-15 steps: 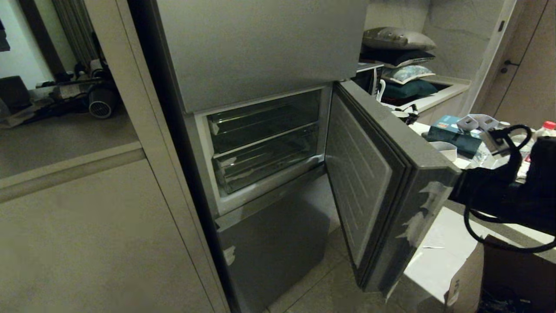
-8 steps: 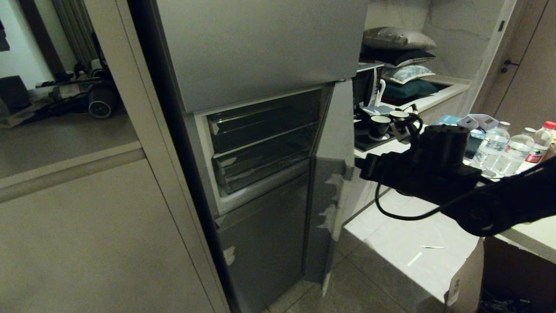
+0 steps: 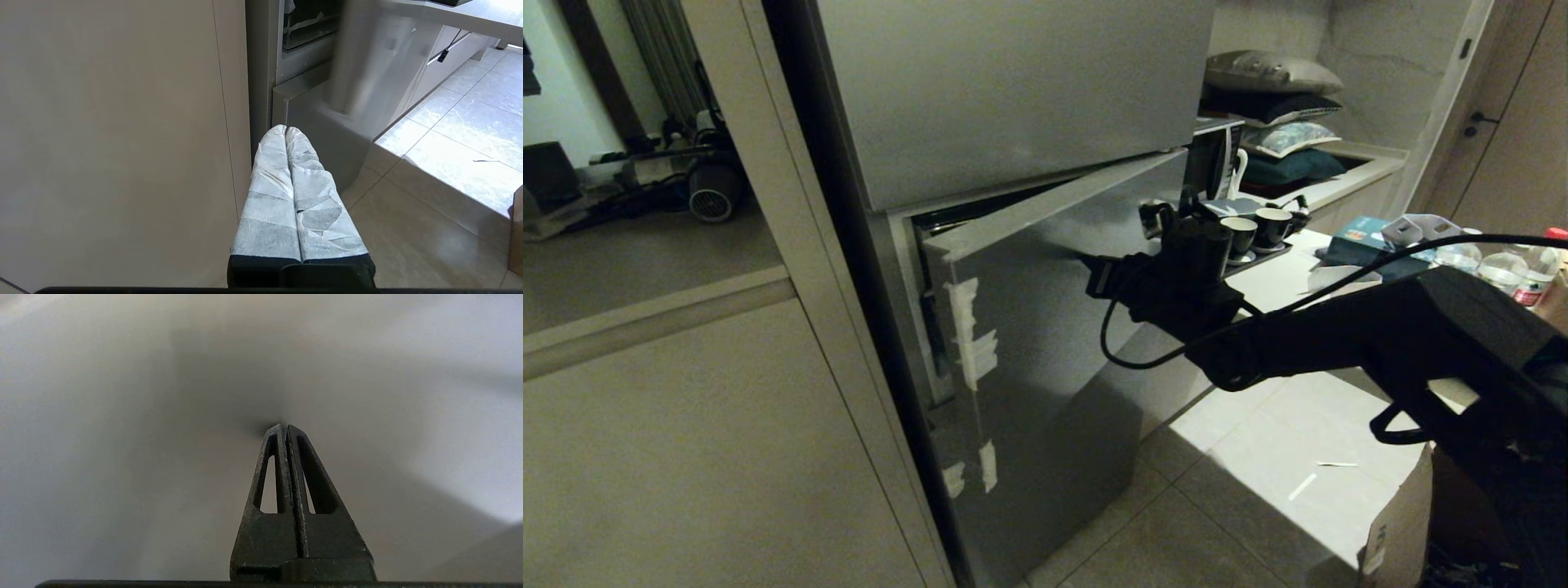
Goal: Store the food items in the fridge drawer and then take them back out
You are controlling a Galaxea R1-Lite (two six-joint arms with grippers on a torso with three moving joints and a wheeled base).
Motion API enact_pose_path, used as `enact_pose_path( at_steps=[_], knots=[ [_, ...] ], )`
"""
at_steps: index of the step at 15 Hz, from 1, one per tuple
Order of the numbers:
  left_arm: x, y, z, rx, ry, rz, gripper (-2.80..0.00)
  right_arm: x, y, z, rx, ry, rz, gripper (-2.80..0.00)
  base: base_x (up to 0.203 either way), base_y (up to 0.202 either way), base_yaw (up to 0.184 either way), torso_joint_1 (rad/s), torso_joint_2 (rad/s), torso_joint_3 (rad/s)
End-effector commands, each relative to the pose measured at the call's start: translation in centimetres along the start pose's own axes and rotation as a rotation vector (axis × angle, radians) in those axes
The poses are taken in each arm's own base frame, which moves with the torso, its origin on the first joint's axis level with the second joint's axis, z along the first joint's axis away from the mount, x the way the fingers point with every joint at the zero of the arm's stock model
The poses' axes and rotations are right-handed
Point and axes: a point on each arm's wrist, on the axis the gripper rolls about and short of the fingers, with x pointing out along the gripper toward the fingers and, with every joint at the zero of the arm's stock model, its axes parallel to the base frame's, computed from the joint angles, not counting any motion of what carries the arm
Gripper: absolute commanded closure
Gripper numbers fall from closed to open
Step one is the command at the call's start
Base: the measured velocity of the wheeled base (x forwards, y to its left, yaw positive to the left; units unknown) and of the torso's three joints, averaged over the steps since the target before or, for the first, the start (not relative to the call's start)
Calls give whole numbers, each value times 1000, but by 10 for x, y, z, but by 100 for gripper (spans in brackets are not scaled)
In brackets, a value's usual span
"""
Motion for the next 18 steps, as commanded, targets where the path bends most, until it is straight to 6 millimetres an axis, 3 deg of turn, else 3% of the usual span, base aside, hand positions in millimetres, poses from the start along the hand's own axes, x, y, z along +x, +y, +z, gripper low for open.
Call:
enact_pose_path(
  at_steps=[1,5,8,10,13,16,18],
  knots=[
    [0,0,0,-1,1,0,0,24,-8,-31,1,12,-14,0,0,0,0,0,0,0],
    [0,0,0,-1,1,0,0,31,-1,-32,-40,-38,-112,0,0,0,0,0,0,0],
    [0,0,0,0,1,0,0,19,4,-14,-41,-53,-118,0,0,0,0,0,0,0],
    [0,0,0,0,1,0,0,1,11,1,-43,-37,-124,0,0,0,0,0,0,0],
    [0,0,0,0,1,0,0,-60,32,46,-84,-36,-124,0,0,0,0,0,0,0],
    [0,0,0,0,1,0,0,-161,55,100,-153,-90,-144,0,0,0,0,0,0,0],
    [0,0,0,-1,1,0,0,-232,62,119,-193,-142,-203,0,0,0,0,0,0,0]
  ],
)
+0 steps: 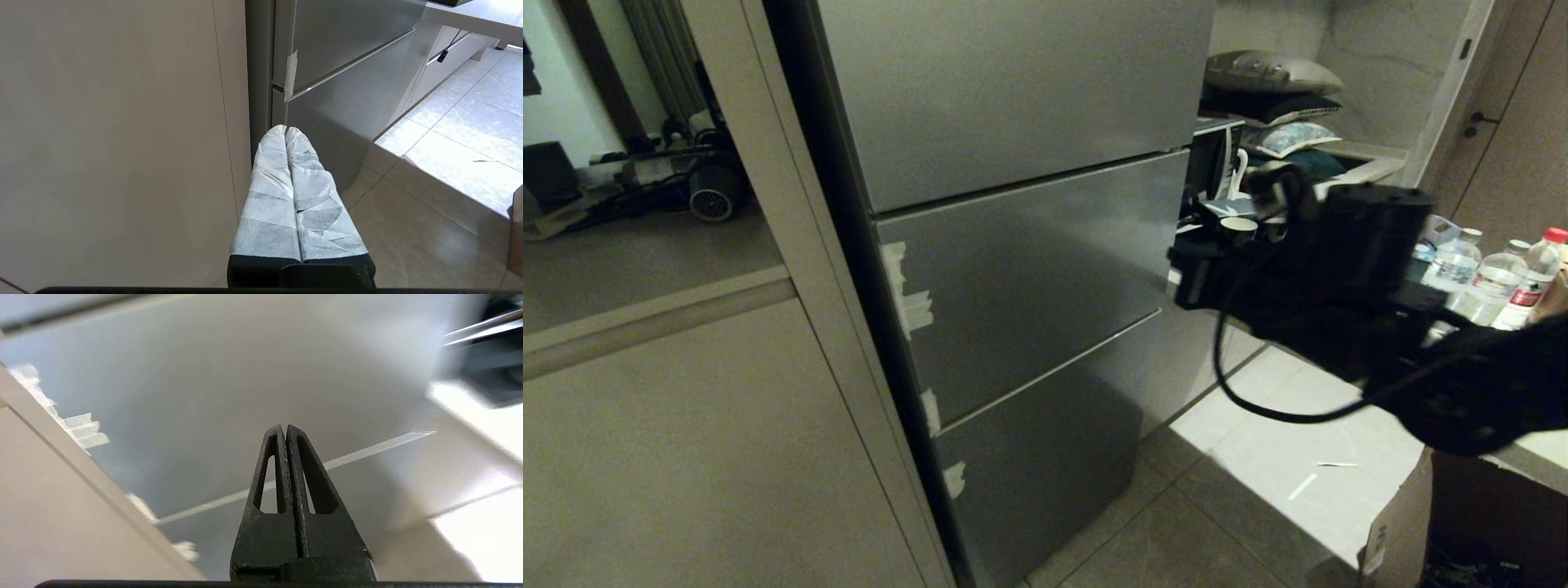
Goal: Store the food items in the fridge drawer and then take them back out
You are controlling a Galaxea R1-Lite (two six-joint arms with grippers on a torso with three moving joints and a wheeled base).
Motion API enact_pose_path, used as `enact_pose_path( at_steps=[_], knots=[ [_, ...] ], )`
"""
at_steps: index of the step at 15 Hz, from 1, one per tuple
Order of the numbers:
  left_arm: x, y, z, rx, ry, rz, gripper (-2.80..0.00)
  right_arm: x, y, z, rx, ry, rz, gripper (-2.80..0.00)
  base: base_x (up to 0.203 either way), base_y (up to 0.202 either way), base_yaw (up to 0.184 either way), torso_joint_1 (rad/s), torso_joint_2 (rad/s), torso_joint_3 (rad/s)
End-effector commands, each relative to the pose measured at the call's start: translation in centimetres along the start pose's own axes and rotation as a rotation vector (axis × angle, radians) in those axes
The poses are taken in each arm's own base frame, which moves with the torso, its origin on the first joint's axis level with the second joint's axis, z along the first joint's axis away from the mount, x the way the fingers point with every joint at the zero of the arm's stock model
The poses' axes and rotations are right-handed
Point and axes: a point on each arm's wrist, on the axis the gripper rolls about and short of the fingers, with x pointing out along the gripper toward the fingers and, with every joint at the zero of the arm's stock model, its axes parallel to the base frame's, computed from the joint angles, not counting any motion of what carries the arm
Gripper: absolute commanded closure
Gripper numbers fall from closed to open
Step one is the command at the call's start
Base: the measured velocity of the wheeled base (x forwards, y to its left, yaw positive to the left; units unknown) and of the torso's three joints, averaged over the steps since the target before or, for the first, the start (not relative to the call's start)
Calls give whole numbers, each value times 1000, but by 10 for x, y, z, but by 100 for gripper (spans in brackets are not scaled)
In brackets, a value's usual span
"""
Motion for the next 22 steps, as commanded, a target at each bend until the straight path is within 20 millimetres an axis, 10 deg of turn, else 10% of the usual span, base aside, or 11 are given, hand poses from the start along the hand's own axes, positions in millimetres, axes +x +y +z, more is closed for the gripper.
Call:
enact_pose_path(
  at_steps=[1,5,11,15,22],
  knots=[
    [0,0,0,-1,1,0,0,-115,-12,51,-11,-167,-53,0,0,0,0,0,0,0],
    [0,0,0,1,1,0,0,-221,-49,14,-83,-147,-295,0,0,0,0,0,0,0],
    [0,0,0,-1,1,0,0,-320,-55,-74,-146,-6,-357,0,0,0,0,0,0,0],
    [0,0,0,-1,1,0,0,-340,-57,-130,-121,156,-302,0,0,0,0,0,0,0],
    [0,0,0,0,1,0,0,-350,-53,-137,-317,117,-351,0,0,0,0,0,0,0]
  ],
)
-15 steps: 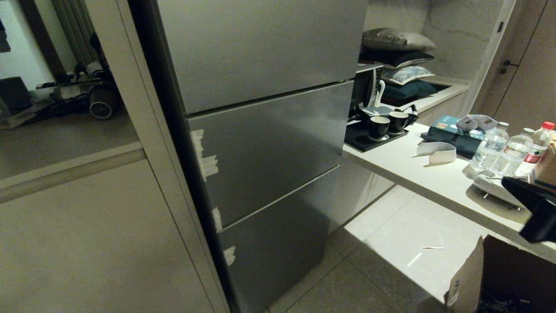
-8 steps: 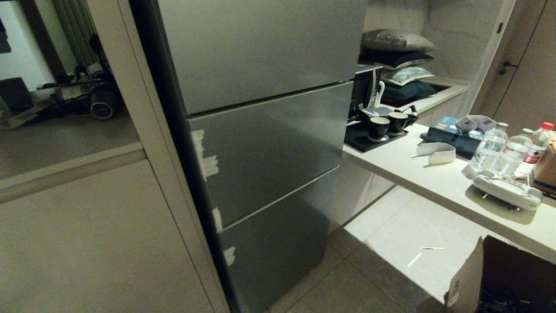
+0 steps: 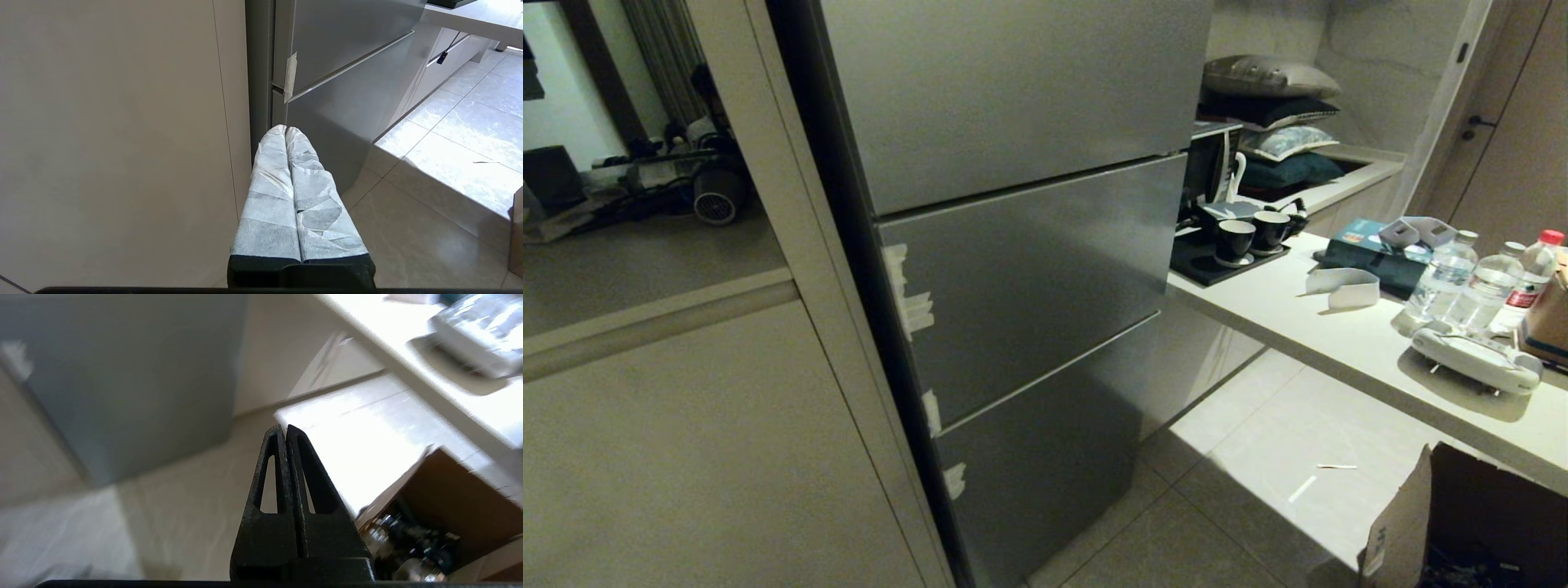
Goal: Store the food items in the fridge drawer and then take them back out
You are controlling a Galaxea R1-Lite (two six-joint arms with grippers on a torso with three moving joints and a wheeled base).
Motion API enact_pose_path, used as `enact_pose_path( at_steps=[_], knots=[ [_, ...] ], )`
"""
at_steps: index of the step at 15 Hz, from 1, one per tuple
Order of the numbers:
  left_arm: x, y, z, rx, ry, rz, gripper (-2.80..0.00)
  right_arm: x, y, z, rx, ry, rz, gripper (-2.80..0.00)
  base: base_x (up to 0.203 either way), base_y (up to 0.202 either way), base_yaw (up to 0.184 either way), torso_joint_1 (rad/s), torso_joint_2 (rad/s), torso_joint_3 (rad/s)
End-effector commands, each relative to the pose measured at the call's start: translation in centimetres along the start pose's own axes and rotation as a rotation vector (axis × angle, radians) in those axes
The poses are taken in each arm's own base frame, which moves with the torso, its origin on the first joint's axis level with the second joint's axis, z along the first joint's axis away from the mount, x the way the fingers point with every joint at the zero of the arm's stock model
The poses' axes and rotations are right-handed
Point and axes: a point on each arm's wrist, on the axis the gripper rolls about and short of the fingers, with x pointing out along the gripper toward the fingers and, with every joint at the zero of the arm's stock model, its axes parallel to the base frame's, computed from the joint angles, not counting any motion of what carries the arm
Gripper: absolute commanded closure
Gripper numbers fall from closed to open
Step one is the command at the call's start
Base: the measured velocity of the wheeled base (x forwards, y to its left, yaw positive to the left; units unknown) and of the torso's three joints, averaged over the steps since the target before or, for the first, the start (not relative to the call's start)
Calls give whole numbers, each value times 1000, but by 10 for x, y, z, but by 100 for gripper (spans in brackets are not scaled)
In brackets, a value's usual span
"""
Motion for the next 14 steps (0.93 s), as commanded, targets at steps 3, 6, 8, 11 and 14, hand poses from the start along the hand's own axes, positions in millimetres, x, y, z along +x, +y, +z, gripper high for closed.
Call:
enact_pose_path(
  at_steps=[3,6,8,11,14],
  knots=[
    [0,0,0,-1,1,0,0,-15,3,-14,27,-189,-58,0,0,0,0,0,0,0],
    [0,0,0,-1,1,0,0,-14,3,-14,118,-179,-76,0,0,0,0,0,0,0],
    [0,0,0,-1,1,0,0,-14,3,-14,132,-180,-80,0,0,0,0,0,0,0],
    [0,0,0,-1,1,0,0,-14,3,-14,131,-179,-81,0,0,0,0,0,0,0],
    [0,0,0,-1,1,0,0,-15,2,-13,176,-185,-80,0,0,0,0,0,0,0]
  ],
)
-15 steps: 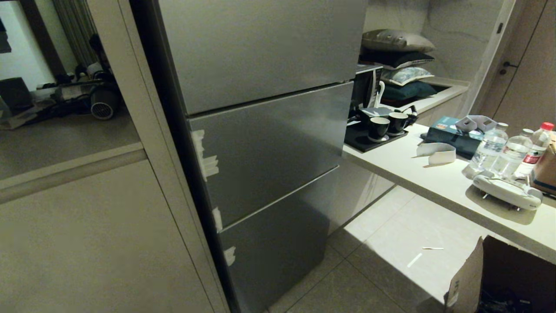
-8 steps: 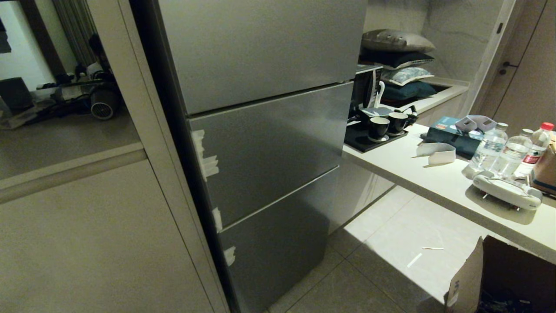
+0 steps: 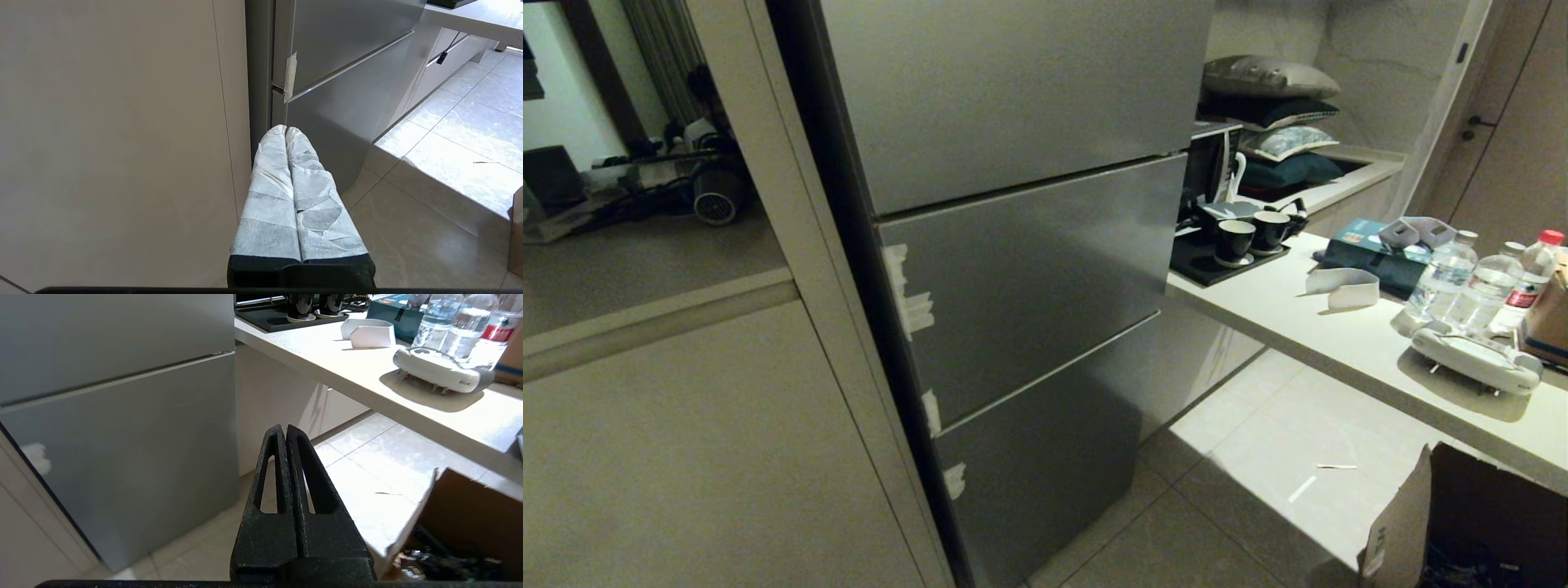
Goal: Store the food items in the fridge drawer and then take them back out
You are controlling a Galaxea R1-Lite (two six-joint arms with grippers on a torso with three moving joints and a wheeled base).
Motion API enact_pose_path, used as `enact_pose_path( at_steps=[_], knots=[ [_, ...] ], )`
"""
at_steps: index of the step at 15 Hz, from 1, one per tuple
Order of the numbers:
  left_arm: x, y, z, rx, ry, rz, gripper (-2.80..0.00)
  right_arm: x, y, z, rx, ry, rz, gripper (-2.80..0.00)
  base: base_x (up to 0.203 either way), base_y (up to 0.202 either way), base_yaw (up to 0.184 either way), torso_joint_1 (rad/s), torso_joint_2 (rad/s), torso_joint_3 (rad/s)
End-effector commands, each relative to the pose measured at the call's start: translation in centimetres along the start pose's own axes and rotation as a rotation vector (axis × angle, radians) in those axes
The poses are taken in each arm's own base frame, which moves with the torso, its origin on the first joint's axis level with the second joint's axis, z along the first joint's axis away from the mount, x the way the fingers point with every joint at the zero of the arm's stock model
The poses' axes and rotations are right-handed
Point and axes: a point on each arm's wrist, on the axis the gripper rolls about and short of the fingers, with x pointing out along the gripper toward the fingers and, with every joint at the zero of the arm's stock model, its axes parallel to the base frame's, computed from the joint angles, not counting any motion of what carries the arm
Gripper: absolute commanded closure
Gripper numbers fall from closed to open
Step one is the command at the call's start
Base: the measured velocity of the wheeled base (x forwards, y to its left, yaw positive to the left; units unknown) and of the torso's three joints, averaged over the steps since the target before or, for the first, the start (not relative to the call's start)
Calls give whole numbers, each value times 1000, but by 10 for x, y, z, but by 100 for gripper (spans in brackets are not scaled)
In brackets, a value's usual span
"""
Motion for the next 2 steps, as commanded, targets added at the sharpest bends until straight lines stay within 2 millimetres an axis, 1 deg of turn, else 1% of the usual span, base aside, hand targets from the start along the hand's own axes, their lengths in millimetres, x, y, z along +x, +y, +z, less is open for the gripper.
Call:
enact_pose_path(
  at_steps=[1,2],
  knots=[
    [0,0,0,0,1,0,0,2,0,-9,15,29,-2,0,0,0,0,0,0,0],
    [0,0,0,0,1,0,0,2,0,-9,15,29,-2,0,0,0,0,0,0,0]
  ],
)
